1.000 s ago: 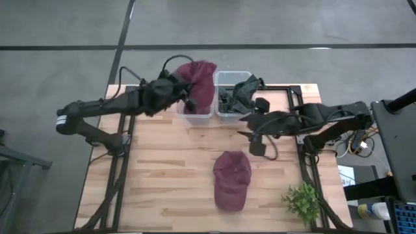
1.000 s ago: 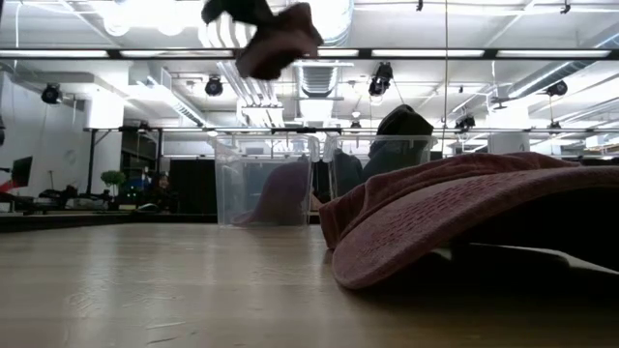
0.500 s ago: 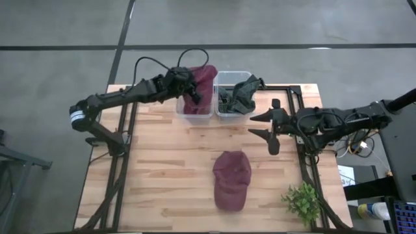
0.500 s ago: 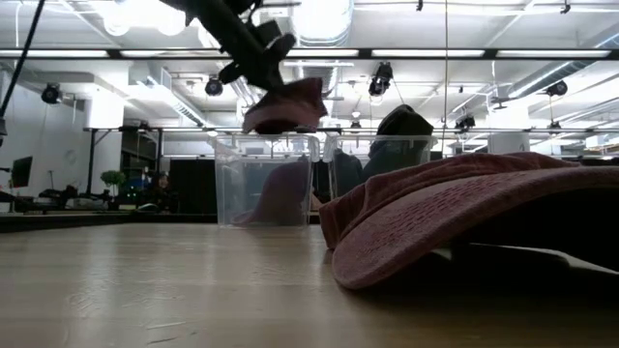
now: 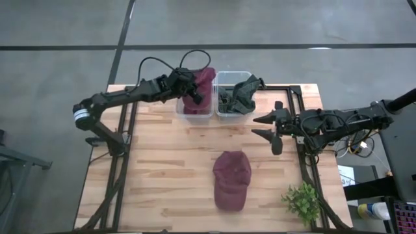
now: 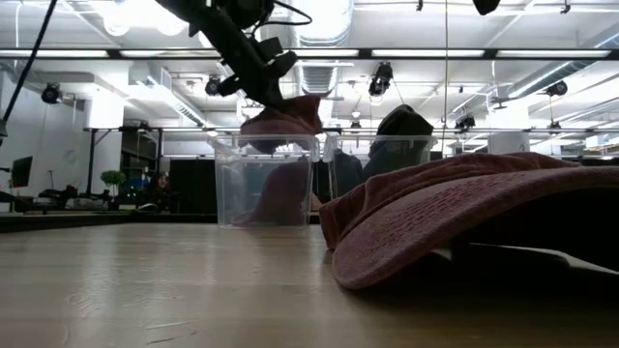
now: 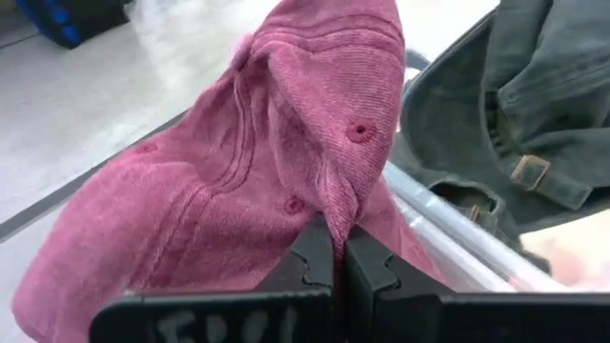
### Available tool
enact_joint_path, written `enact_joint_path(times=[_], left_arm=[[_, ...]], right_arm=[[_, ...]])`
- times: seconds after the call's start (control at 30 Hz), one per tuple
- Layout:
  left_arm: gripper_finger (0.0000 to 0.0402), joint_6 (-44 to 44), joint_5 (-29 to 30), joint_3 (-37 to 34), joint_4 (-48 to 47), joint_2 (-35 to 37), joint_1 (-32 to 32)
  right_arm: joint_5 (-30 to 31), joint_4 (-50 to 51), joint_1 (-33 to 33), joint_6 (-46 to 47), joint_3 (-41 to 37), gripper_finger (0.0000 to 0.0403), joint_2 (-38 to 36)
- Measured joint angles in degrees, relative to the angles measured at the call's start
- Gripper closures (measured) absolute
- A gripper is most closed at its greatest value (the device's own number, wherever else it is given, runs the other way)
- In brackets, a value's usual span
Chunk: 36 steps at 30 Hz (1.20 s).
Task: Pick & Place hat
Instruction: Put the top red cap into the left transparent bin
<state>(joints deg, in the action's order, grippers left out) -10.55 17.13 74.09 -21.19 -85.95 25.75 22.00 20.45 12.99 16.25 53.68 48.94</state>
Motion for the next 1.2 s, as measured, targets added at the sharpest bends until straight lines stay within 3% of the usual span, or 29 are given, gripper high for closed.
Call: enact_joint_path(times=[0.13,0.43,1.2], left_arm=[[0.0402,-1.2,-4.8,-5.1,8.2,0.0,0.8],[0.0401,-6.6,-8.7,-12.8,13.0,1.1,2.7],[0.0387,-3.0,-10.7,-13.5,12.1,1.2,2.7]], right_arm=[[0.0,0.1,0.0,0.0,0.2,0.02,0.2],[0.0,0.2,0.0,-0.2,0.2,0.02,0.6],[0.3,0.2,0.0,0.3,0.2,0.0199,0.8]])
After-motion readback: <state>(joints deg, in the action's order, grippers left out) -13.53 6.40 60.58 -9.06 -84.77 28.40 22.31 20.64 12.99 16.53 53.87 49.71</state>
